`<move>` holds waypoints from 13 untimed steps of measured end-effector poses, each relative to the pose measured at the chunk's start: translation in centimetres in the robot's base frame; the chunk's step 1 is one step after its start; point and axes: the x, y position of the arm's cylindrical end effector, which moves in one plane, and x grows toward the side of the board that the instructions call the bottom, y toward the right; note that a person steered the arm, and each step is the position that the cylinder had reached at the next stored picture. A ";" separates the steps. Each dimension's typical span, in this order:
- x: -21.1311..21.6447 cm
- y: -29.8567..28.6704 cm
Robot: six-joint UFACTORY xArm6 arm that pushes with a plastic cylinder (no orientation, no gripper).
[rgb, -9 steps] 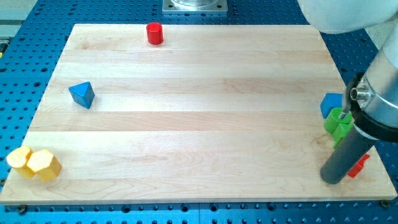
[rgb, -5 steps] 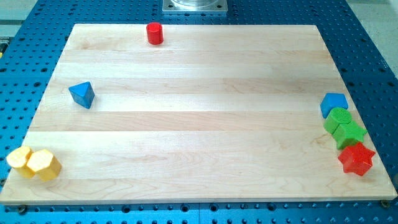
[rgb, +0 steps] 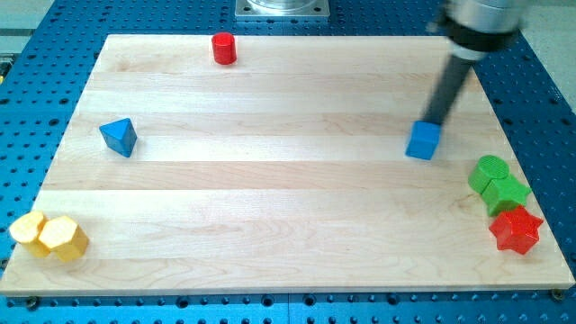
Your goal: Push the blue cube into the green circle
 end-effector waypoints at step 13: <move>2.0 3.3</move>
